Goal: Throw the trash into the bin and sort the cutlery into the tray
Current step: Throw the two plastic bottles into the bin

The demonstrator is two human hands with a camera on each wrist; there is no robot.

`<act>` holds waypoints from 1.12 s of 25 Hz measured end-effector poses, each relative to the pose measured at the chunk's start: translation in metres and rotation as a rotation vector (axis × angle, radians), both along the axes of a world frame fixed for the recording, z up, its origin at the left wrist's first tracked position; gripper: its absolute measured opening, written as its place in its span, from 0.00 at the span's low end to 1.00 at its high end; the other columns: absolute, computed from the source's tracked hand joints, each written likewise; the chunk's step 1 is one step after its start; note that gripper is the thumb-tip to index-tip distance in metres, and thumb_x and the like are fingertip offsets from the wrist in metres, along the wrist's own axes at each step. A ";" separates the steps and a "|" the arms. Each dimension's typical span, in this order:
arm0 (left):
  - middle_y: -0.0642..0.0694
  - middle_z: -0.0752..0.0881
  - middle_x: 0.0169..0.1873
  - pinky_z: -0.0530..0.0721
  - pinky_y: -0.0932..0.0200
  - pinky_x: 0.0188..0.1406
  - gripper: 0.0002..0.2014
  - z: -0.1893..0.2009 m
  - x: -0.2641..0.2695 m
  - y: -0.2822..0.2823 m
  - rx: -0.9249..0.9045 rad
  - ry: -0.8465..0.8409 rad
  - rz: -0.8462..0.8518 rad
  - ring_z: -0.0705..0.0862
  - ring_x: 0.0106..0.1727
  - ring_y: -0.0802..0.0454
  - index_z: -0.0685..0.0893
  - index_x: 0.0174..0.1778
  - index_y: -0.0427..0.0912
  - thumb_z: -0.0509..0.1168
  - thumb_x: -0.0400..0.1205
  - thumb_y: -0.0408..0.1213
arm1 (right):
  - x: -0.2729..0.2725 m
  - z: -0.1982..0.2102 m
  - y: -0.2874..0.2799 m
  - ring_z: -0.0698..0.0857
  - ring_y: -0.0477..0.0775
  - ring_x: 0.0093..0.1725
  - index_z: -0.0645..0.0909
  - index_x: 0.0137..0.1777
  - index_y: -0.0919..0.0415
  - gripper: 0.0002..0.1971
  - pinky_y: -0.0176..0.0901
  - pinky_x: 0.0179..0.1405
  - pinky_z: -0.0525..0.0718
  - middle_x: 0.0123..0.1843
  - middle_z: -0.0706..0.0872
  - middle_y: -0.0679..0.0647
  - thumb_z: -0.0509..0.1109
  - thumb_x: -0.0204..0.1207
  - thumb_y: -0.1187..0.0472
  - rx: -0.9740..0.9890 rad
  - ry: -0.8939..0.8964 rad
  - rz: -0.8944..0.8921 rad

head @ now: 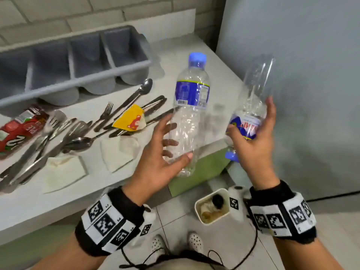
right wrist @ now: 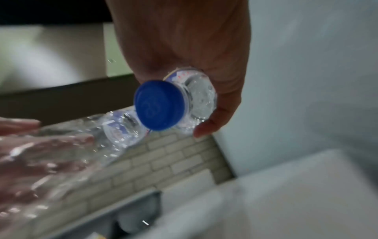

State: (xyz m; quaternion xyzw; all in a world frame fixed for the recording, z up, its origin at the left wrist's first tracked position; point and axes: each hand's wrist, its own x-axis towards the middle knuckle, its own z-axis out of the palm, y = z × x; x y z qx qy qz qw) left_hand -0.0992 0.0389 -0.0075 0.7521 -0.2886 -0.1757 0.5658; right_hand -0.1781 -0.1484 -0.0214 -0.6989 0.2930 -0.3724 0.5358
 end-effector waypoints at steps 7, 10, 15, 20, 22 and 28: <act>0.75 0.72 0.59 0.74 0.82 0.58 0.39 -0.123 -0.067 -0.069 0.328 0.226 -0.289 0.80 0.57 0.73 0.60 0.71 0.62 0.74 0.71 0.35 | -0.117 -0.160 -0.051 0.87 0.64 0.41 0.58 0.77 0.44 0.39 0.61 0.50 0.89 0.53 0.83 0.63 0.64 0.63 0.52 0.382 0.311 -0.208; 0.55 0.78 0.65 0.70 0.90 0.51 0.37 -0.195 -0.069 -0.088 0.560 0.296 -0.327 0.78 0.60 0.58 0.66 0.75 0.43 0.74 0.71 0.32 | -0.130 -0.234 -0.045 0.85 0.62 0.43 0.55 0.80 0.49 0.35 0.35 0.31 0.88 0.58 0.80 0.65 0.62 0.73 0.63 0.601 0.376 -0.142; 0.39 0.77 0.71 0.76 0.54 0.69 0.35 -0.339 -0.054 -0.106 0.929 0.428 -0.325 0.78 0.70 0.45 0.71 0.75 0.39 0.72 0.71 0.40 | -0.118 -0.374 -0.028 0.82 0.59 0.46 0.54 0.81 0.51 0.33 0.44 0.47 0.81 0.60 0.82 0.69 0.61 0.79 0.67 0.842 0.700 -0.104; 0.41 0.78 0.68 0.73 0.59 0.60 0.26 -0.480 -0.050 -0.144 1.039 0.396 -0.386 0.78 0.63 0.47 0.73 0.72 0.40 0.67 0.77 0.35 | -0.100 -0.506 -0.037 0.81 0.67 0.56 0.59 0.79 0.44 0.28 0.44 0.64 0.78 0.68 0.67 0.68 0.60 0.79 0.57 0.887 0.908 -0.065; 0.41 0.79 0.65 0.69 0.62 0.52 0.20 -0.530 -0.050 -0.157 1.044 0.393 -0.360 0.75 0.55 0.49 0.74 0.67 0.38 0.66 0.78 0.34 | -0.098 -0.544 -0.043 0.78 0.72 0.65 0.59 0.79 0.46 0.29 0.51 0.71 0.75 0.69 0.67 0.69 0.60 0.78 0.57 0.861 0.947 -0.067; 0.41 0.81 0.64 0.78 0.55 0.61 0.23 -0.632 -0.062 -0.183 1.070 0.275 -0.517 0.81 0.64 0.43 0.74 0.67 0.35 0.67 0.76 0.32 | -0.101 -0.626 -0.053 0.74 0.70 0.70 0.53 0.79 0.52 0.36 0.52 0.73 0.75 0.71 0.66 0.69 0.64 0.72 0.62 0.827 1.019 0.141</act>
